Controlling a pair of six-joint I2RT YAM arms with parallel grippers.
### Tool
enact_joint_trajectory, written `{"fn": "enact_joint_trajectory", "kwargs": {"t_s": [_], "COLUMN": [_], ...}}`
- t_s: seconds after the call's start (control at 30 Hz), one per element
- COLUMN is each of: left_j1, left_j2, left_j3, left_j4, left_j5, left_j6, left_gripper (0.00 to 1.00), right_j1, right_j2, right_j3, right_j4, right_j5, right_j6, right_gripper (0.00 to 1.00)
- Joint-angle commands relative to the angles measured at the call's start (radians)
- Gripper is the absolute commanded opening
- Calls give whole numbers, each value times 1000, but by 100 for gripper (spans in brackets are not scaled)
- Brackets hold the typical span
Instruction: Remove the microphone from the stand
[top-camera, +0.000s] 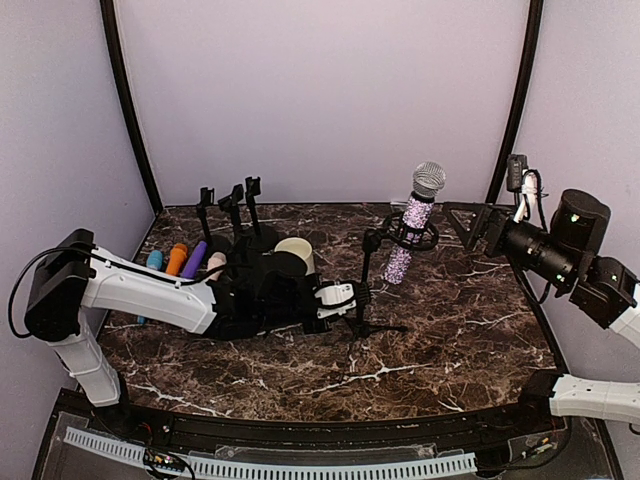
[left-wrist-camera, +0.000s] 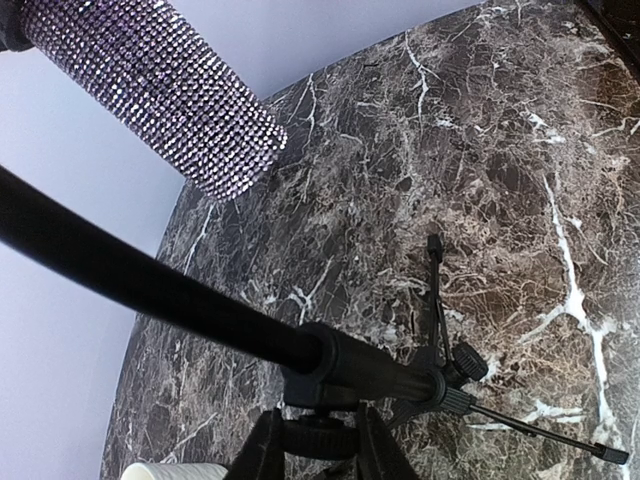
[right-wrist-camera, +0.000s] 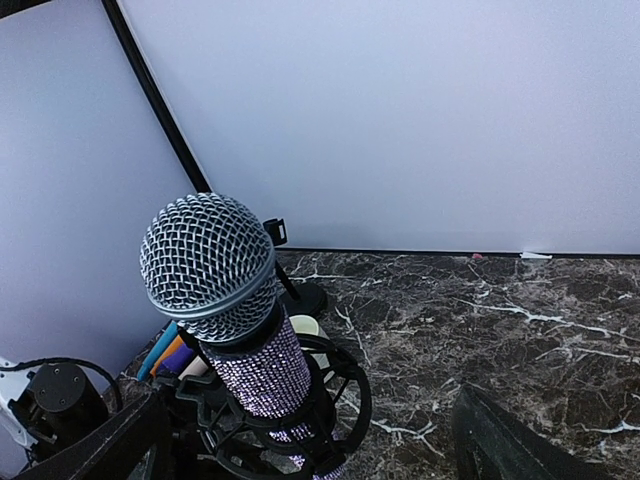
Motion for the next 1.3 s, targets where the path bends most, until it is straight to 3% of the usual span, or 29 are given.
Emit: {"fn": "enact_joint_trajectory", "kwargs": {"t_s": [0.0, 0.3, 0.53, 1.07, 1.13, 1.27], "left_j1": [-4, 22, 59, 133, 133, 133], "left_j2": [-19, -15, 7, 91, 72, -4], "left_j3": [33, 84, 103, 102, 101, 88], "left_j4": [-89, -281, -321, -304, -302, -261], "left_j5": [39, 303, 543, 785, 763, 707], "left_j6": [-56, -326, -540, -789, -788, -750], "left_gripper": [12, 9, 9, 12, 17, 42], "right_j1": [3, 3, 3, 3, 3, 3], "right_j2": [-3, -8, -10, -19, -22, -29], "right_j3": [5, 7, 2, 4, 1, -7], "right_j4": [17, 8, 13, 9, 9, 18], "right_j5": [9, 10, 7, -8, -8, -8], "right_j6": [-6, -5, 3, 13, 15, 17], "right_gripper": [99, 99, 99, 99, 99, 99]}}
